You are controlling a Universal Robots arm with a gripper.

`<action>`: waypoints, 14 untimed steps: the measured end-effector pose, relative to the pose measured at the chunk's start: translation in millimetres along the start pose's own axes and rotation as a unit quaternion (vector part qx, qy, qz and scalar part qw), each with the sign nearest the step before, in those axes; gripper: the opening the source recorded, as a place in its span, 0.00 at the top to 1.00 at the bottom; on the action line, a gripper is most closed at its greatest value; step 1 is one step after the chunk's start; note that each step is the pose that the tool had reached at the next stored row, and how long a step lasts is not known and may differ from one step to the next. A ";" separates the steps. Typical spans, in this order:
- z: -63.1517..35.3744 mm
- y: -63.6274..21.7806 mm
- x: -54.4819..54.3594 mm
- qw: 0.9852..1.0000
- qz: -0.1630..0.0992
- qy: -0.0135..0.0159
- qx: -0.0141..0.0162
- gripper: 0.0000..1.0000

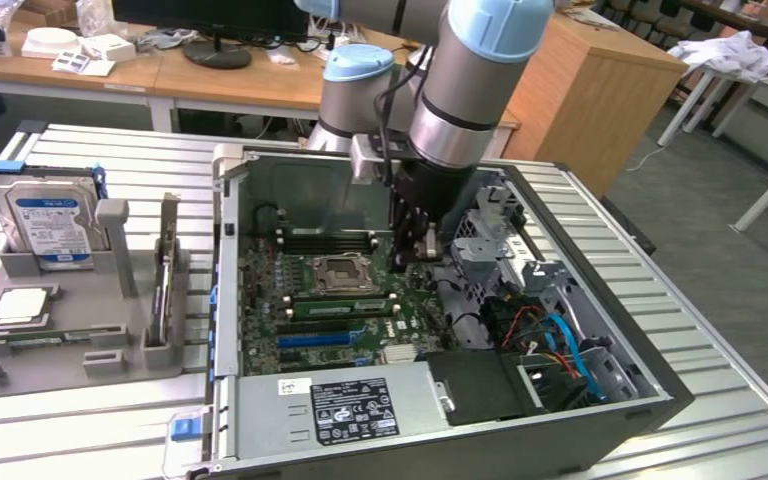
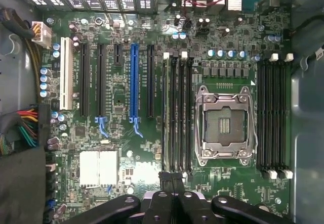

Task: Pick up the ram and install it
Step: 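Press down the ram until it locks into place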

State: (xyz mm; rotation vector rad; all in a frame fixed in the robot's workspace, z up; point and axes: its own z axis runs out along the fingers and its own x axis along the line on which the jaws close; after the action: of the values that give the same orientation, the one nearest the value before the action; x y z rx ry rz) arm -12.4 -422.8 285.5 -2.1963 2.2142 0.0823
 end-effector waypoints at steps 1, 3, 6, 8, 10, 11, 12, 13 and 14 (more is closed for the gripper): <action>0.8 0.0 0.0 1.000 0.000 0.000 0.000 0.89; 2.4 0.0 0.1 1.000 0.000 0.000 0.000 0.89; 5.0 -0.1 0.3 1.000 0.000 0.000 0.000 0.89; 6.6 -0.1 0.3 1.000 0.000 0.000 0.000 0.89; 8.3 -0.2 0.4 1.000 0.000 0.000 0.000 0.89; 9.1 -0.2 0.5 1.000 0.000 0.000 0.000 0.89; 9.8 -0.2 0.5 1.000 0.000 0.000 0.000 0.89; 10.6 -0.2 0.5 1.000 0.000 0.000 0.000 0.89; 11.4 -0.3 0.6 1.000 0.000 0.000 0.000 0.89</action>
State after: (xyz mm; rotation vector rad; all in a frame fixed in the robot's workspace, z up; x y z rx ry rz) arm -12.4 -422.8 274.1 -2.1961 2.2141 0.0824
